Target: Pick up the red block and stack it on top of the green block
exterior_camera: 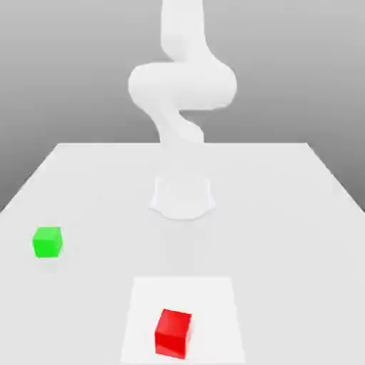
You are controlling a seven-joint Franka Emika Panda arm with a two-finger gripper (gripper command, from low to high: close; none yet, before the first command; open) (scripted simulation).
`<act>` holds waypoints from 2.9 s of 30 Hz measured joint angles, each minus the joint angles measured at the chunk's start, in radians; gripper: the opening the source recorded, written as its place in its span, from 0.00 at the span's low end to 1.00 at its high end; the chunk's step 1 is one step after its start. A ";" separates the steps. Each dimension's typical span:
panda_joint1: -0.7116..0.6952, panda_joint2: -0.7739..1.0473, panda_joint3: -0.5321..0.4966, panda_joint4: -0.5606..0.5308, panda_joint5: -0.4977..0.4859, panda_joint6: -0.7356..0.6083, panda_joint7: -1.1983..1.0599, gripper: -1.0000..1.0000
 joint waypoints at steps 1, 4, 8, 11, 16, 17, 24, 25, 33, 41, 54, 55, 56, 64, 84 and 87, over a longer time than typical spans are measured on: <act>0.021 0.031 -0.020 -0.006 0.005 0.012 -0.045 0.50; 0.081 0.117 -0.078 -0.025 0.019 0.045 -0.173 0.50; 0.148 0.230 -0.145 -0.049 0.049 0.088 -0.348 0.50; 0.192 0.315 -0.191 -0.067 0.075 0.120 -0.482 0.50; 0.250 0.458 -0.250 -0.097 0.127 0.173 -0.710 0.50; 0.255 0.488 -0.255 -0.102 0.138 0.184 -0.756 0.50; 0.297 0.687 -0.293 -0.144 0.193 0.259 -1.063 0.50; 0.297 0.714 -0.293 -0.150 0.196 0.270 -1.104 0.50; 0.268 0.921 -0.277 -0.197 0.156 0.373 -1.365 0.50; 0.193 1.090 -0.182 -0.172 0.255 0.502 -1.462 0.00; 0.172 0.838 -0.366 -0.247 0.040 0.342 -1.397 0.00; 0.132 0.813 -0.392 -0.260 0.012 0.335 -1.405 0.00; 0.083 0.789 -0.418 -0.273 -0.016 0.328 -1.413 0.00; -0.191 0.622 -0.550 -0.391 -0.198 0.298 -1.507 0.00; -0.266 0.711 -0.740 -0.506 0.008 0.477 -1.836 0.00; -0.264 0.757 -0.717 -0.504 0.109 0.506 -1.907 0.00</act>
